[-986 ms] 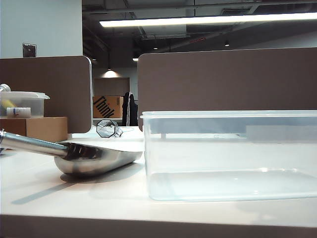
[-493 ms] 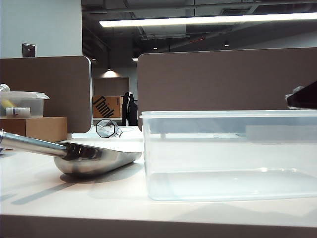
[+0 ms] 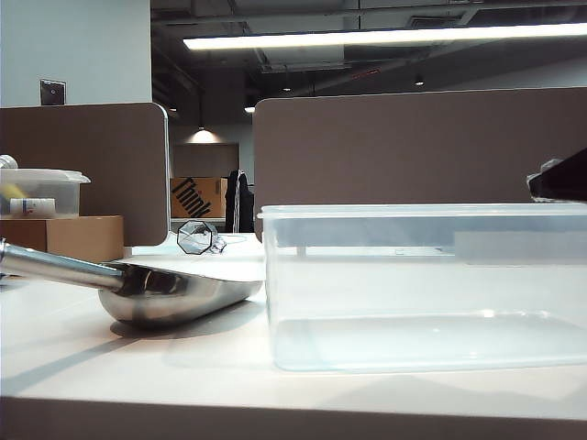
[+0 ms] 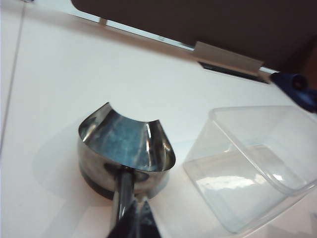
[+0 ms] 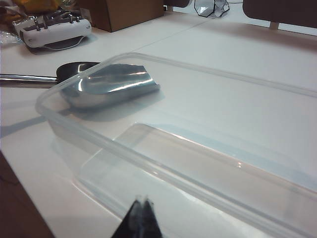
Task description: Pick up the metal ice scoop from the table and place it inside the transparent plastic box.
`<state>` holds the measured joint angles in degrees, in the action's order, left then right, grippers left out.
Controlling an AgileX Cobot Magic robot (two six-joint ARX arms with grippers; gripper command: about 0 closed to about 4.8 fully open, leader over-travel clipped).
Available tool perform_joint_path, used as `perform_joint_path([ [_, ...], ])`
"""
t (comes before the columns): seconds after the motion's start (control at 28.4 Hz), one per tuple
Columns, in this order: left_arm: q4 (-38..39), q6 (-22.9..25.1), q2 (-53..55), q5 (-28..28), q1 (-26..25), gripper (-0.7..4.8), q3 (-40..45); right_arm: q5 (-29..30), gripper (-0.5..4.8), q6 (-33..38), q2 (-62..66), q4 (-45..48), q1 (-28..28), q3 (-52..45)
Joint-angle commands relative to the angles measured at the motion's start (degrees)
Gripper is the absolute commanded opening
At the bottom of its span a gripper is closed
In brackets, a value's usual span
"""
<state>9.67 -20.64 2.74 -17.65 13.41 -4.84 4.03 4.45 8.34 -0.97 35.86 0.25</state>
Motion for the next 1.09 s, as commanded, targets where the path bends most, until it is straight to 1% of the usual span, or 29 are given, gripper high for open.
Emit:
perform_joint_path([
  [0.04,0.59,2.89,4.57,5.68,3.19,3.39,-4.26,-0.07,-0.01,-0.15,0.04,0.81,0.0,0.07],
  [0.07,1.03,3.1,6.19,5.92,3.74,4.07,-5.49,-0.07,-0.01,-0.15,0.04,0.81,0.0,0.07],
  [0.11,2.12,3.1,8.46,5.53,4.22,4.24,-7.06,-0.07,-0.01,-0.15,0.04,0.79,0.0,0.07],
  [0.25,7.91,4.22,18.1,5.44,4.48,4.32,-12.59,-0.07,-0.01,-0.15,0.04,0.79,0.0,0.07],
  [0.39,10.82,4.63,29.7,5.4,4.48,4.36,-17.68,-0.04,-0.01,-0.15,0.04,0.81,0.0,0.07],
  [0.42,11.78,5.33,33.07,5.4,4.48,4.42,-19.37,-0.04,-0.01,-0.15,0.02,0.79,0.0,0.07],
  [0.49,13.27,6.4,38.99,5.14,4.48,4.79,-22.51,-0.09,-0.01,-0.15,-0.02,0.81,-0.02,0.09],
  [0.56,14.21,7.89,44.13,4.35,4.48,4.79,-25.44,-0.07,-0.01,-0.15,0.0,0.79,-0.02,0.07],
  [0.67,16.94,10.86,51.06,4.85,4.48,4.79,-29.66,0.07,-0.01,-0.13,0.0,0.81,-0.02,0.07],
  [0.84,21.18,12.55,60.08,2.64,4.48,4.79,-34.45,-0.04,-0.01,-0.15,0.0,0.79,-0.02,0.07],
  [0.95,23.12,14.43,64.04,1.88,4.5,4.79,-35.89,-0.11,-0.01,-0.15,0.0,0.79,-0.04,0.07],
  [1.09,23.34,14.67,67.08,1.53,4.5,4.79,-36.06,-0.07,-0.01,-0.15,0.0,0.79,-0.07,0.07],
])
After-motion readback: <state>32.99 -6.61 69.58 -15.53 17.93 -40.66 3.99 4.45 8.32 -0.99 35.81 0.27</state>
